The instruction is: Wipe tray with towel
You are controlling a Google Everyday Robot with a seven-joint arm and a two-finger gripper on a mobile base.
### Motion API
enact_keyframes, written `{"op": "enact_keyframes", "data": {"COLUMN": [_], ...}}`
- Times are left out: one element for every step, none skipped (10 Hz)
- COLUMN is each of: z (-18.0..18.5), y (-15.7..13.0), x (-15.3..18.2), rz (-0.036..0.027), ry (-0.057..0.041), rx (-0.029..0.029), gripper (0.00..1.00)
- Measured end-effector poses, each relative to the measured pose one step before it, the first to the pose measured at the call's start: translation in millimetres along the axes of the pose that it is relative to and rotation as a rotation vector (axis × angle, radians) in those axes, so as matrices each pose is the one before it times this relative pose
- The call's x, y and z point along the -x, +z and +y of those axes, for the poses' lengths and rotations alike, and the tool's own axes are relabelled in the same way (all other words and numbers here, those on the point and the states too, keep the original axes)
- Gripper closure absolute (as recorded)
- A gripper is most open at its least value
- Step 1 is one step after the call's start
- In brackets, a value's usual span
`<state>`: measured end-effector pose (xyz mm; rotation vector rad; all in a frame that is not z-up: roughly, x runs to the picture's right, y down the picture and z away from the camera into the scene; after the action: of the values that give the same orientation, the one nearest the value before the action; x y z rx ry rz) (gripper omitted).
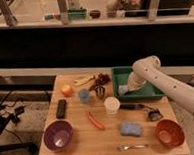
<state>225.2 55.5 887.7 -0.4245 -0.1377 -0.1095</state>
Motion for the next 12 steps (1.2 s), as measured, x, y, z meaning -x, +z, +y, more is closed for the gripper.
{"op": "enact_keyframes", "data": {"z": [1.11, 1.56, 1.26, 0.73, 0.74, 2.29, 2.06, 1.83, 1.72, 1.18, -0.46, -2.0], "y": [-2.55, -3.49, -3.07, -3.64, -2.9, -1.21, -0.18, 0.01, 1.19, 1.81, 2.69, 3.21], "x": [-1.36, -10.71, -12.55, -15.14, -16.84, -14.99, -12.68, -14.18, -10.92, -8.45, -9.41, -6.6], "rz": [0.0037, 0.01059, 0.01251, 0.0145, 0.01599, 0.01692, 0.01503, 0.01923, 0.0159, 0.01538, 0.01768, 0.01061], "ry": [0.00658, 0.01363, 0.01308, 0.01365, 0.01917, 0.01717, 0.01784, 0.02298, 0.01956, 0.01263, 0.01623, 0.01004], "rx": [-0.00086, -0.0031, -0.00394, -0.00538, -0.00567, 0.00125, 0.00111, 0.0014, 0.00216, 0.00468, 0.00435, 0.00267], "gripper": [0.97, 0.97, 0.97, 0.97, 0.97, 0.97, 0.97, 0.97, 0.97, 0.97, 0.97, 0.97]}}
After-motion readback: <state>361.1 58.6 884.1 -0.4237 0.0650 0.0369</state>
